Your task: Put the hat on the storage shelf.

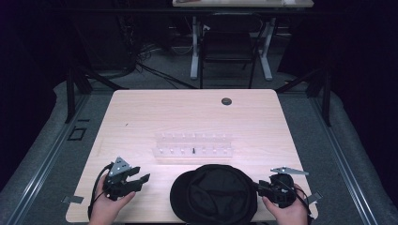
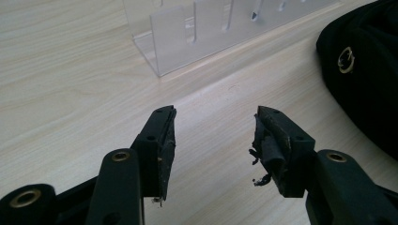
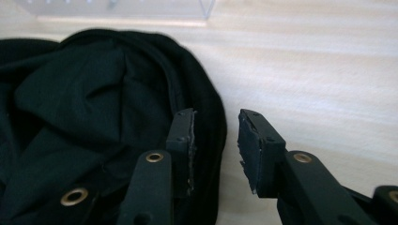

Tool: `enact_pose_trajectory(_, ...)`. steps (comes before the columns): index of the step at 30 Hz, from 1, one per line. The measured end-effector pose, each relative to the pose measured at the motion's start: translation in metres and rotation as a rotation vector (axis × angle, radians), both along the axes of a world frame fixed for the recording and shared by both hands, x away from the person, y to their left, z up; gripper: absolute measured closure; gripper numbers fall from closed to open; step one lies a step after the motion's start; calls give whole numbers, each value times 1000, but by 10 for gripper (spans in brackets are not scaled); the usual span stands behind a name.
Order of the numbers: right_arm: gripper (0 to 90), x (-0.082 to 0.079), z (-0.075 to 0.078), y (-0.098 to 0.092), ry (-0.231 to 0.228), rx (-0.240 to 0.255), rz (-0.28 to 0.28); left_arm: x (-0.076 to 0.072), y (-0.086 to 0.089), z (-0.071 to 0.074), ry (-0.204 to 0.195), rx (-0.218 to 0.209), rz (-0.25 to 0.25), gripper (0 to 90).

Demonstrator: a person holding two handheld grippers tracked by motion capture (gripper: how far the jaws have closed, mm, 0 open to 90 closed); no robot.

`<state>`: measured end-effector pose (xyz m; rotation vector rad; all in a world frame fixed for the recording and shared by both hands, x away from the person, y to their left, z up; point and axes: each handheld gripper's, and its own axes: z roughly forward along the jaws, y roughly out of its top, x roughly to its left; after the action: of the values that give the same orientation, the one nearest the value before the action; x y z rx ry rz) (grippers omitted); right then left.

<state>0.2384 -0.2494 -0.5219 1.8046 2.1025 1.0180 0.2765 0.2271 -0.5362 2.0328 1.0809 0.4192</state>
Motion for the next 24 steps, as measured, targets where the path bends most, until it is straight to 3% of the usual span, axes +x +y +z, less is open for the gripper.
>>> enact_pose_trajectory(8, 741, 8, -11, 5, 80, 0, 28, 0, -9, -3, 11, 18, -24, 488)
enact_pose_trajectory(13, 746, 18, -17, 6, 81, 4, 31, 2, -8, -6, 17, 23, -20, 488)
enact_pose_trajectory(18, 858, 23, -18, 7, 81, 13, 26, 3, -6, -8, 19, 25, -10, 488)
enact_pose_trajectory(24, 871, 28, -18, 5, 71, 18, 3, 5, -2, -9, 35, 30, -3, 489)
